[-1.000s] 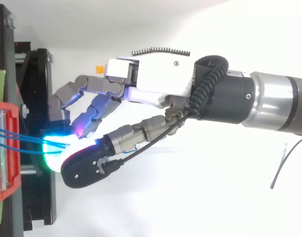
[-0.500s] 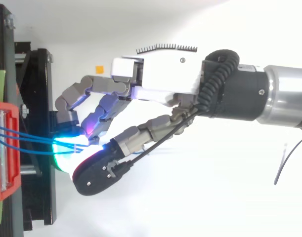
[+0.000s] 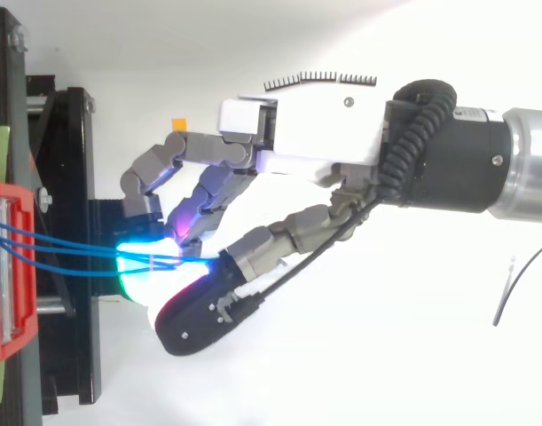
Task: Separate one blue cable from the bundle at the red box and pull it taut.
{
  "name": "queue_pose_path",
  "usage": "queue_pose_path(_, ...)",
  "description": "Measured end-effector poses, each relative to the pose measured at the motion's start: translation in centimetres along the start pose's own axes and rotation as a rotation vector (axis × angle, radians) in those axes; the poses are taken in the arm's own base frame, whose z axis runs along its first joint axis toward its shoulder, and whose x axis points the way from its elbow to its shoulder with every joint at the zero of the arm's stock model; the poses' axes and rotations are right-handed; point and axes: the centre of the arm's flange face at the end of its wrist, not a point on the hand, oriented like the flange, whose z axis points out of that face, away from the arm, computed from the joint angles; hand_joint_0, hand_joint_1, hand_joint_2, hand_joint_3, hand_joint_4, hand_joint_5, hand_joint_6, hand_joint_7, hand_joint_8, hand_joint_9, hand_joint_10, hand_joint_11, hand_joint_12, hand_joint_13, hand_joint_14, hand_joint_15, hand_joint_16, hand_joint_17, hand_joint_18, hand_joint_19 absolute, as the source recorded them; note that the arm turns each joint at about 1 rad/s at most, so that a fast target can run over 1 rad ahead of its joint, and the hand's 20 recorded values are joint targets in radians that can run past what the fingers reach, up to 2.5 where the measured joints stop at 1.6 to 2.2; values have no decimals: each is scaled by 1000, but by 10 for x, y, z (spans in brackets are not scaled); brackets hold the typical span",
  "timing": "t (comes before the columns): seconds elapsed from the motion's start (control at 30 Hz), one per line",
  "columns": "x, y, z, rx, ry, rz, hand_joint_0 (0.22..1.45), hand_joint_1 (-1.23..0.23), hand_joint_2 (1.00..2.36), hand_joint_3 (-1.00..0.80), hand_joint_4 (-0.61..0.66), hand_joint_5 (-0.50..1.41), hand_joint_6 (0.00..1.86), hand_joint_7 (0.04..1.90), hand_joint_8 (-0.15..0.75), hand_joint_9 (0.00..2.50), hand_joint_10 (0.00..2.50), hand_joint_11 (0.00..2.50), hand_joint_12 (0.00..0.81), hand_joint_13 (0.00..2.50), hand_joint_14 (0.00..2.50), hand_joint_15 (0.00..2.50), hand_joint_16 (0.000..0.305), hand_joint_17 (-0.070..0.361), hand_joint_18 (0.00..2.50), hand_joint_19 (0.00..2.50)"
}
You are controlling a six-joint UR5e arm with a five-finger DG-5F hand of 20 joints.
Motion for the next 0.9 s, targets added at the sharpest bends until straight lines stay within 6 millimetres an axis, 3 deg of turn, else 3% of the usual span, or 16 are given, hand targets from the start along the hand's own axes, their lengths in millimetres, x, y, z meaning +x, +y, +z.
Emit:
queue_pose_path(0.17, -1, 0, 0, -1, -3, 4, 616, -442, 1000, -500, 76, -173, 870, 1066, 297, 981, 24, 941, 380, 900, 25, 670, 44, 98, 689, 707)
queue_pose_path(0.53, -4, 1, 0, -4, -10, 12, 622, -767, 1017, -201, 70, -185, 895, 1154, 300, 940, 23, 985, 382, 883, 26, 686, 45, 102, 680, 717)
queue_pose_path(0.9, -12, 1, 0, -5, -19, 26, 755, -844, 1001, -481, -33, -195, 920, 1163, 287, 904, 22, 979, 365, 862, 26, 674, 45, 102, 689, 672)
